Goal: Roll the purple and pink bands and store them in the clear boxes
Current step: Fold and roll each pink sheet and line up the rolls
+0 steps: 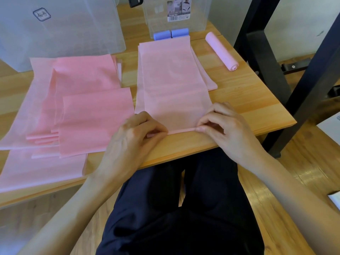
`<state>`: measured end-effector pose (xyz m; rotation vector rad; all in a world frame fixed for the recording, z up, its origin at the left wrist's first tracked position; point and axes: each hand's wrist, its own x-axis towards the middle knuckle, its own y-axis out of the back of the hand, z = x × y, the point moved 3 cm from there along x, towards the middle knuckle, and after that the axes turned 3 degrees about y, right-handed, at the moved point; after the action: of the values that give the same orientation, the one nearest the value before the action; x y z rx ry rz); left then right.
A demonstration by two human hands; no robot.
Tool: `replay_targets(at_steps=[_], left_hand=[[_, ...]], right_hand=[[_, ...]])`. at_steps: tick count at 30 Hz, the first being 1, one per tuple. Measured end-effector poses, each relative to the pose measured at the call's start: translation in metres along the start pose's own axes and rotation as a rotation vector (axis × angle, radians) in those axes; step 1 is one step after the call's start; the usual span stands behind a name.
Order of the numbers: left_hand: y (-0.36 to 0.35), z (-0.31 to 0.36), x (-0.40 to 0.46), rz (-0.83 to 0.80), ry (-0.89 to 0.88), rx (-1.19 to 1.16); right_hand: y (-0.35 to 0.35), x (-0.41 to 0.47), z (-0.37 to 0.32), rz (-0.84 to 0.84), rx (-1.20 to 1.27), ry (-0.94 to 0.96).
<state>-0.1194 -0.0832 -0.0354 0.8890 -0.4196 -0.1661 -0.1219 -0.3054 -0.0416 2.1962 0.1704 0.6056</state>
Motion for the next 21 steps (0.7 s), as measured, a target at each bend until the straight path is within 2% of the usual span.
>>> replay_targets(at_steps=[2,6,11,13,17,21], left_hand=[[0.0,0.0,0.002,-0.048,0.028,-0.012],[0.005,0.004,0.005,-0.141,0.076,-0.024],[0.005,0.005,0.007,-0.101,0.103,-0.005],[0.004,0.004,0.006,-0.058,0.064,0.023],[0.002,0.005,0.0,0.057,-0.019,0.123],[0.001,0.005,-0.009,0.105,-0.127,0.217]], right_hand=[[0.003,0.002,-0.002,-0.05,-0.018,-0.018],[0.01,0.006,-0.004,-0.186,0.065,-0.183],[0.01,0.009,-0.003,-0.108,0.065,-0.273],[0.01,0.008,-0.004,-0.057,0.064,-0.232],[0.006,0.001,-0.006,0.027,-0.041,-0.034],[0.007,-0.006,-0.002,0.03,-0.089,0.057]])
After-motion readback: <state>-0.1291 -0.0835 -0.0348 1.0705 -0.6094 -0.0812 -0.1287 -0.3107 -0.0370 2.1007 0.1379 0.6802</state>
